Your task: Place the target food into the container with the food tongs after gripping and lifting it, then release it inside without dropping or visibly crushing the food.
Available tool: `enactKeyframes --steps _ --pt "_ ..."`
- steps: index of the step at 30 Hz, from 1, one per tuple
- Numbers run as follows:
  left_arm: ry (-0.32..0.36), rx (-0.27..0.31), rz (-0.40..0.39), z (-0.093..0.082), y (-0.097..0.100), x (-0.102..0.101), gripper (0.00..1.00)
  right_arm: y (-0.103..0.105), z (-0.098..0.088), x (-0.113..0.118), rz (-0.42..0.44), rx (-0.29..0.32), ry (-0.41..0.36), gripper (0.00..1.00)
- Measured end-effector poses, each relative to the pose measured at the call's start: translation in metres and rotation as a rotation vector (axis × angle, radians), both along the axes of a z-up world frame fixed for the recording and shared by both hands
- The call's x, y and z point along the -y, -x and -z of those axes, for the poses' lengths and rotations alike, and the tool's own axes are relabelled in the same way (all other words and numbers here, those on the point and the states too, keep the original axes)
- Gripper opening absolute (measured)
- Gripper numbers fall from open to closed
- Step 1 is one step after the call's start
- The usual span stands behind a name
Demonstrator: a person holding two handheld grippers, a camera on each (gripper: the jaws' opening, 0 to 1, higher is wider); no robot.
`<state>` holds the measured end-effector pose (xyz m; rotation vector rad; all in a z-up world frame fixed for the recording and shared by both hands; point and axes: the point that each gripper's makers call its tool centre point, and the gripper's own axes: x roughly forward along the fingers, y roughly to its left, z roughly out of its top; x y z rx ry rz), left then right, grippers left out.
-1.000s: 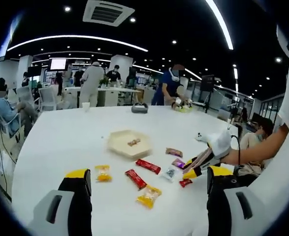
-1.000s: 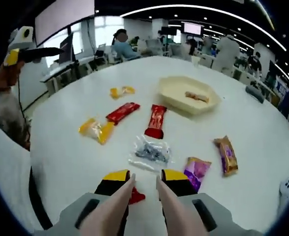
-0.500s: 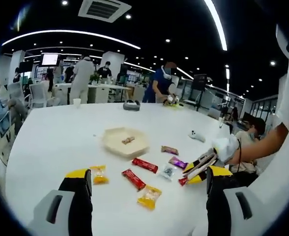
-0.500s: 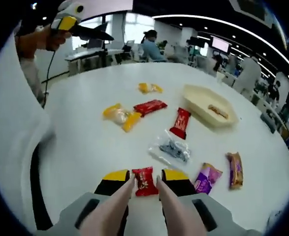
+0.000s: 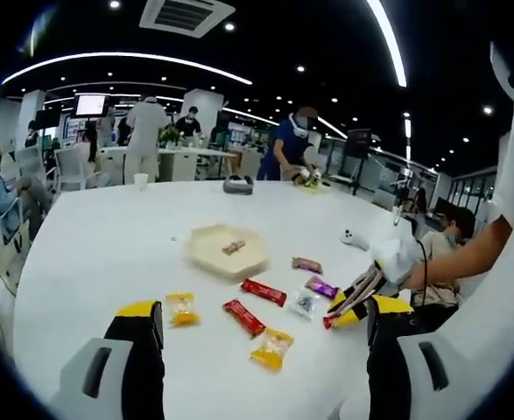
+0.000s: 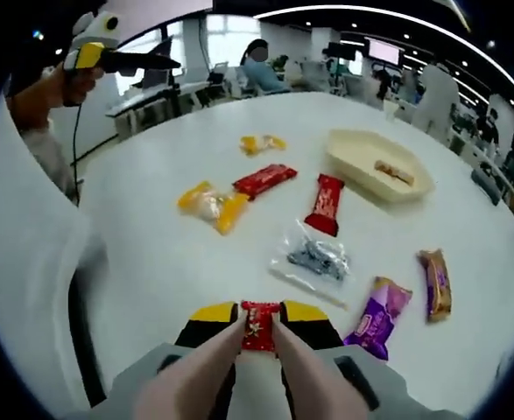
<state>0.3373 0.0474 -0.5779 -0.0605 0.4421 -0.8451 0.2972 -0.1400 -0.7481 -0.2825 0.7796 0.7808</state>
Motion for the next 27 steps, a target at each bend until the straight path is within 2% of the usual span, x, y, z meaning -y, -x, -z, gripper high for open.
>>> enactKeyframes --steps 1,3,4,5,6,7,8,10,11,13,14,15,17,18,19,21,22,23,27 --pt "-0.001 0.002 0.004 0.000 0.000 0.002 0.97 0.000 -0.001 0.001 0.025 -0.021 -0.013 0.18" --pt "-0.005 0.005 0.010 -0.001 0.001 0.004 0.97 0.000 -0.005 0.004 0.021 -0.008 -0.004 0.18" --pt "-0.005 0.005 0.012 -0.001 0.001 0.004 0.97 -0.002 -0.008 0.007 0.044 0.005 -0.008 0.18" --pt "-0.004 0.004 0.014 -0.001 0.001 0.005 0.97 -0.001 -0.013 0.009 0.070 -0.008 -0.047 0.18" --pt "-0.004 0.003 0.016 -0.001 0.002 0.006 0.97 -0.003 -0.017 0.012 0.086 -0.002 -0.053 0.18" --pt "-0.007 0.000 0.020 0.000 0.003 0.007 0.97 -0.010 -0.025 0.017 0.112 0.050 -0.056 0.18" --pt "-0.008 -0.001 0.024 0.001 0.003 0.008 0.97 -0.007 -0.028 0.021 0.143 0.009 -0.085 0.18" --pt "-0.008 -0.008 0.034 0.002 0.004 0.011 0.97 -0.015 -0.036 0.031 0.195 0.053 -0.099 0.18" --pt "-0.009 -0.008 0.038 0.002 0.004 0.012 0.97 -0.014 -0.040 0.036 0.228 0.023 -0.138 0.18" --pt "-0.009 -0.005 0.045 0.002 0.004 0.016 0.97 -0.022 -0.053 0.050 0.291 0.058 -0.168 0.18" --pt "-0.007 -0.006 0.051 0.001 0.004 0.019 0.97 -0.022 -0.058 0.055 0.305 0.049 -0.185 0.18" --pt "-0.005 -0.005 0.055 0.001 0.003 0.021 0.97 -0.029 -0.065 0.063 0.334 0.093 -0.186 0.18" --pt "-0.003 -0.001 0.062 0.000 0.003 0.024 0.97 -0.030 -0.076 0.073 0.360 0.091 -0.206 0.18" --pt "-0.001 -0.001 0.066 -0.001 0.003 0.026 0.97 -0.035 -0.083 0.079 0.384 0.127 -0.203 0.18" --pt "0.004 -0.002 0.073 -0.001 0.003 0.029 0.97 -0.033 -0.087 0.082 0.383 0.109 -0.212 0.18" --pt "0.004 -0.001 0.084 -0.001 0.004 0.032 0.97 -0.038 -0.097 0.090 0.414 0.149 -0.210 0.18" --pt "0.001 0.000 0.091 0.000 0.005 0.033 0.97 -0.037 -0.100 0.091 0.411 0.139 -0.214 0.18" --pt "0.001 -0.001 0.094 0.000 0.005 0.033 0.97 -0.039 -0.103 0.093 0.419 0.163 -0.204 0.18" --pt "0.002 -0.001 0.095 0.001 0.005 0.032 0.97 -0.041 -0.104 0.093 0.426 0.162 -0.204 0.18"
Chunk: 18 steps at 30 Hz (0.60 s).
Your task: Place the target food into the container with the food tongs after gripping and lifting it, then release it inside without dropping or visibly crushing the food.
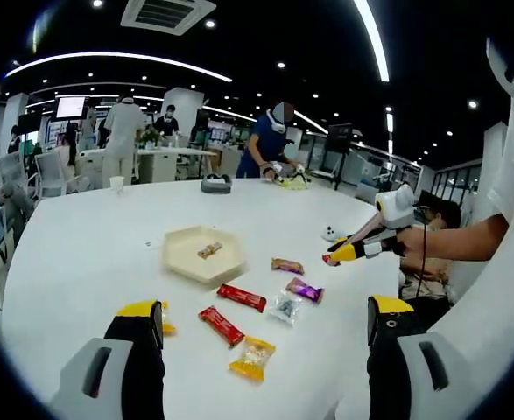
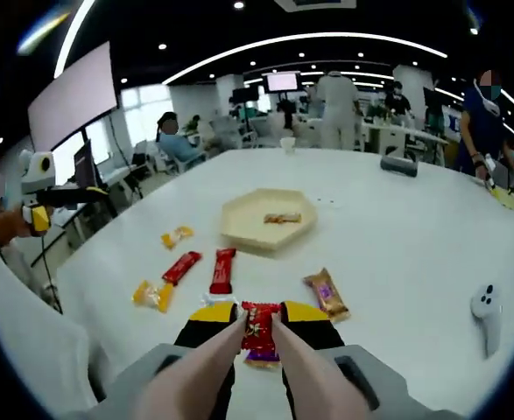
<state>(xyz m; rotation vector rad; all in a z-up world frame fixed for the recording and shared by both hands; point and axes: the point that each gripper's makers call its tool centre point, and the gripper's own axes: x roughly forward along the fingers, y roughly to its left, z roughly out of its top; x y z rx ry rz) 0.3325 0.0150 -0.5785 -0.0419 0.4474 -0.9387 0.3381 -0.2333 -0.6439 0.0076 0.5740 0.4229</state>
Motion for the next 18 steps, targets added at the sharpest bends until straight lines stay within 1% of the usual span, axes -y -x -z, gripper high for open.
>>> enactKeyframes --steps 5,9,11,12,18 --pt "0.003 0.003 -0.006 -0.002 -0.002 -0.004 0.97 -0.014 -0.007 -0.005 0.003 0.016 -0.005 0.18" --pt "0.003 0.002 -0.018 -0.001 -0.003 -0.009 0.97 -0.040 -0.019 -0.016 -0.019 0.049 0.000 0.18" --pt "0.004 -0.001 -0.027 -0.001 -0.003 -0.012 0.97 -0.049 -0.023 -0.019 -0.032 0.053 -0.002 0.18" --pt "0.005 -0.001 -0.029 -0.001 -0.002 -0.013 0.97 -0.057 -0.027 -0.022 -0.042 0.066 0.004 0.18" --pt "0.010 0.000 -0.057 -0.001 -0.005 -0.022 0.97 -0.095 -0.040 -0.037 -0.069 0.091 0.011 0.18"
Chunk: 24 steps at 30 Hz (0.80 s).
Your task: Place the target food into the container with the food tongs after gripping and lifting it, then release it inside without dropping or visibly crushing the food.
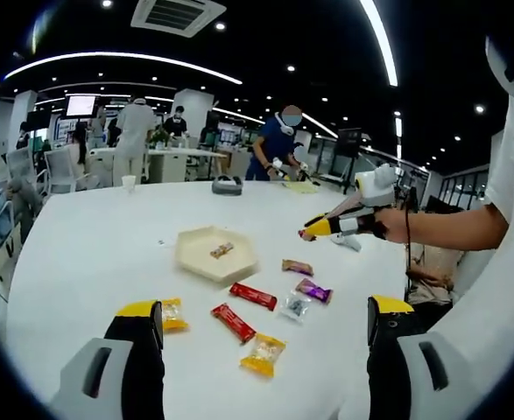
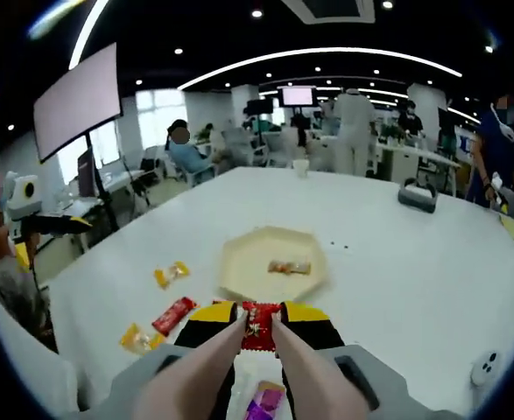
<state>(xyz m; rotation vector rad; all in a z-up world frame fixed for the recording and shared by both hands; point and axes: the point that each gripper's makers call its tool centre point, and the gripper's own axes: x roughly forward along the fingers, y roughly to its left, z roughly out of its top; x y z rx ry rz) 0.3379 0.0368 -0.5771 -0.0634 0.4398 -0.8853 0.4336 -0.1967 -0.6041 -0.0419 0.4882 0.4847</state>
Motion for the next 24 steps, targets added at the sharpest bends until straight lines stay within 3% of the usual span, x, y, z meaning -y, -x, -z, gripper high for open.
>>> enactKeyframes --steps 7,8,13,15,21,24 --pt "0.014 -0.004 -0.040 -0.003 -0.003 -0.008 0.97 -0.053 -0.015 -0.025 -0.065 0.038 0.022 0.18" --pt "0.015 -0.004 -0.041 -0.004 -0.003 -0.008 0.97 -0.072 -0.021 -0.031 -0.068 0.052 0.022 0.18" --pt "0.011 0.000 -0.054 -0.008 -0.001 -0.009 0.97 -0.112 -0.037 -0.056 -0.107 0.088 0.027 0.18" --pt "0.013 0.000 -0.069 -0.007 0.001 -0.014 0.97 -0.126 -0.035 -0.063 -0.132 0.089 0.043 0.18" --pt "0.008 -0.013 -0.111 -0.001 0.006 -0.032 0.97 -0.133 -0.032 -0.077 -0.157 0.086 0.053 0.18" --pt "0.019 -0.022 -0.124 -0.001 0.007 -0.037 0.97 -0.132 -0.023 -0.086 -0.199 0.052 0.044 0.22"
